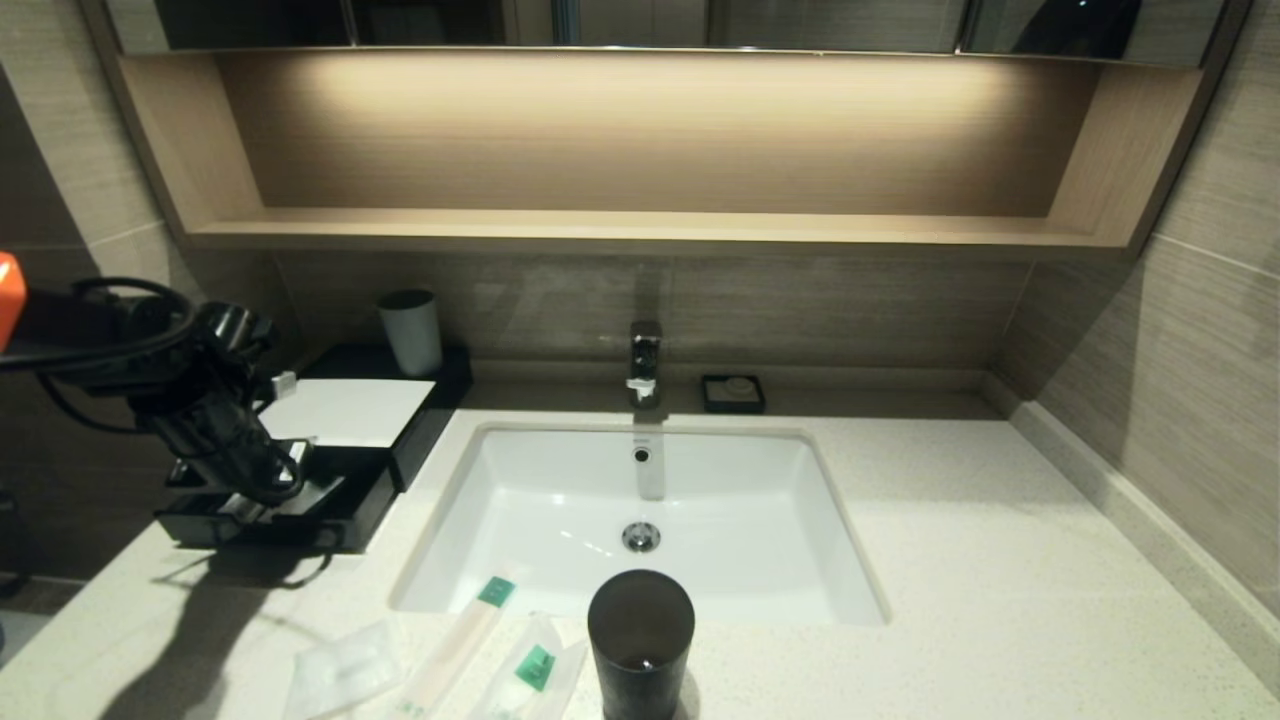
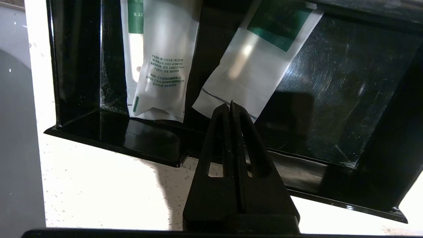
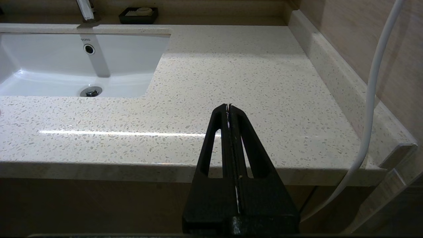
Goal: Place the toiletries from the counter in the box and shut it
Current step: Open the drawer
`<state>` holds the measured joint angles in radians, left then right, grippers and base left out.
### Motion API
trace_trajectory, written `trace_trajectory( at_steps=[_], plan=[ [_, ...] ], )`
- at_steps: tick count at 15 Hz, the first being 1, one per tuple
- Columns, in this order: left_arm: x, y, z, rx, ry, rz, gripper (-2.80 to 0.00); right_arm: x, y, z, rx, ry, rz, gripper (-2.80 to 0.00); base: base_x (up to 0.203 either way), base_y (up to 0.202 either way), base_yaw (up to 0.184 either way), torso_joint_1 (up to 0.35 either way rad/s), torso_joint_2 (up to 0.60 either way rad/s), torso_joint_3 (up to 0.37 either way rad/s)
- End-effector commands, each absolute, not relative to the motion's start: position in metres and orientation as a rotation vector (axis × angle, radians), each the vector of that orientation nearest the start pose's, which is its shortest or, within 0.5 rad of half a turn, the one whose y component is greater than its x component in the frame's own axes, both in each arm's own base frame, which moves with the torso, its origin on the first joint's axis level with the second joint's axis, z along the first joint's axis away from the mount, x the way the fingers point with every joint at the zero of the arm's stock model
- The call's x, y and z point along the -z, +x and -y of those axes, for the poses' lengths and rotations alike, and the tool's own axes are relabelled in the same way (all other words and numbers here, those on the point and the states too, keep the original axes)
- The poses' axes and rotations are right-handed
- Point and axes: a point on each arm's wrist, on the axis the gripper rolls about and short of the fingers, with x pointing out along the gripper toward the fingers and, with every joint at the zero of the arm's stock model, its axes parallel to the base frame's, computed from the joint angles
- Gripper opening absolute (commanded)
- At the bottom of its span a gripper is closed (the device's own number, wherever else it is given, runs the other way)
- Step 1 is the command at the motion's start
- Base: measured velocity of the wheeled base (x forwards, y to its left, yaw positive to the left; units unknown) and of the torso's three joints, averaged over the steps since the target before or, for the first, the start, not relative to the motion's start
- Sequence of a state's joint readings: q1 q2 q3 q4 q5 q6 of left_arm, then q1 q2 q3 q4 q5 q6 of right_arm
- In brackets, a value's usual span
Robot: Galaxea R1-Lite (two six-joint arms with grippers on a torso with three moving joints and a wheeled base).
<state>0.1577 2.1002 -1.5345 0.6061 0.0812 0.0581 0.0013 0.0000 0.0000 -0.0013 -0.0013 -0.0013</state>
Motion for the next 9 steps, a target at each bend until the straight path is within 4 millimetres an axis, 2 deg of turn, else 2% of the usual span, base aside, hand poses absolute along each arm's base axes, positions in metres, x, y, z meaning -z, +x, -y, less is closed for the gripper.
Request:
trace_trajectory(
  at_steps=[1, 9],
  plan=[
    [-0.1306, 0.3747, -0.0616, -0.177, 0.006, -1.195, -2.80, -0.0752, -0.0227, 0.0001, 0.000, -0.002, 0.000, -2.80, 0.000, 0.000, 0.000, 0.000, 0.00, 0.000],
    [-0.1266, 0.3715, -0.0611, -0.175, 0.005, -1.224, -2.80, -0.0752, -0.0227, 0.0001, 0.000, -0.002, 0.000, -2.80, 0.000, 0.000, 0.000, 0.000, 0.00, 0.000]
  ],
)
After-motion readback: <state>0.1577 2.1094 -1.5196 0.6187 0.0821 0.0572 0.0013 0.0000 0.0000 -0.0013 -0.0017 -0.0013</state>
